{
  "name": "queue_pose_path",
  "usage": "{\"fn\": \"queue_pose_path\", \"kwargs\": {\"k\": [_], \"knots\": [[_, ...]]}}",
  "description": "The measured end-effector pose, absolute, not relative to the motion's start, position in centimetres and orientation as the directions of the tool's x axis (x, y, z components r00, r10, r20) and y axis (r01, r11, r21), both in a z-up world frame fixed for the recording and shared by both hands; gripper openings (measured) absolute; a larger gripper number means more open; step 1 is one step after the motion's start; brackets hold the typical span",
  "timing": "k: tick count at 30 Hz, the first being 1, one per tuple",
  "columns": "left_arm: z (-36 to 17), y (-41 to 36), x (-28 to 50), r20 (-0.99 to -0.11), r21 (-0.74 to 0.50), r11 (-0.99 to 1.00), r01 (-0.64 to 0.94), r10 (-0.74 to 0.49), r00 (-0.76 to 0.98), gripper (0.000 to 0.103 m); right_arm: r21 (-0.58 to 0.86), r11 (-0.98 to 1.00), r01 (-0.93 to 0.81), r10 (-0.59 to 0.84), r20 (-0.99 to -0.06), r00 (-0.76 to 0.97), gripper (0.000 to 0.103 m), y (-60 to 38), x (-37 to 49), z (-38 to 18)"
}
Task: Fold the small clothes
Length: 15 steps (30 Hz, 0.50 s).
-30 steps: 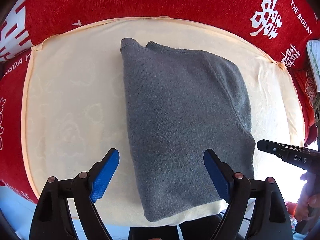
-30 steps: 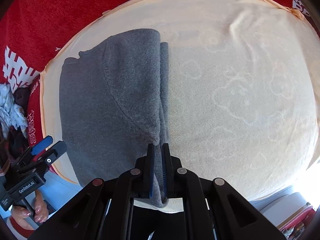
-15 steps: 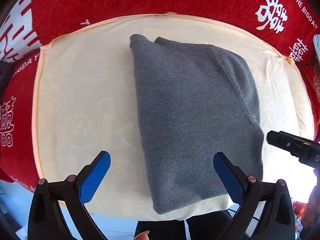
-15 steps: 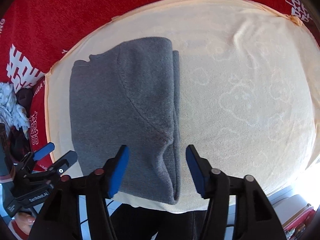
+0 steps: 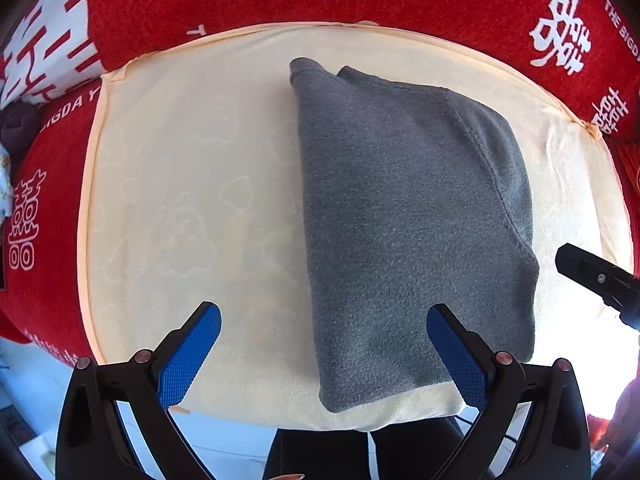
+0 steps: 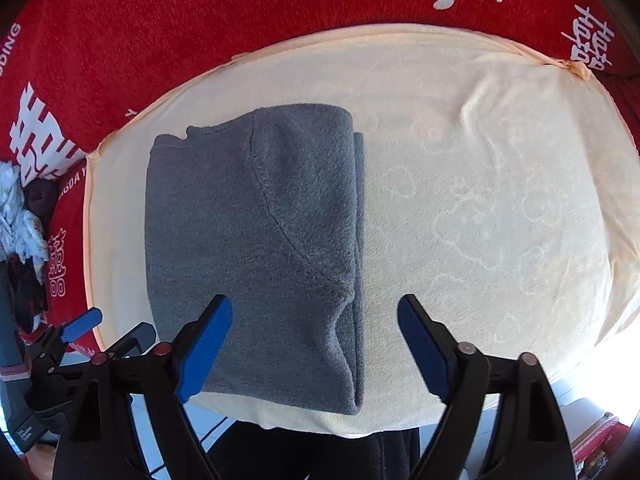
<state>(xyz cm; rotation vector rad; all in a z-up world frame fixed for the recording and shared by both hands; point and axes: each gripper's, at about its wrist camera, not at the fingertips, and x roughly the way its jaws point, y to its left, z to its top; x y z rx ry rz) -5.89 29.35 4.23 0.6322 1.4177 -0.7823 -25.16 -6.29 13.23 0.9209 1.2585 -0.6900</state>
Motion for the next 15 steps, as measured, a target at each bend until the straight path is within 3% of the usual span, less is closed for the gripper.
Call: {"fn": "queue_pose_path", "kwargs": {"k": [15], "knots": [[5.1,29.5,-5.1,-0.996,-0.041,0.631,0.774,-0.084,0.016,0.103,0.101,0.571,0.815,0.061,-0.995,0.081,0.089,-5.1,-24.2,13.2]]}}
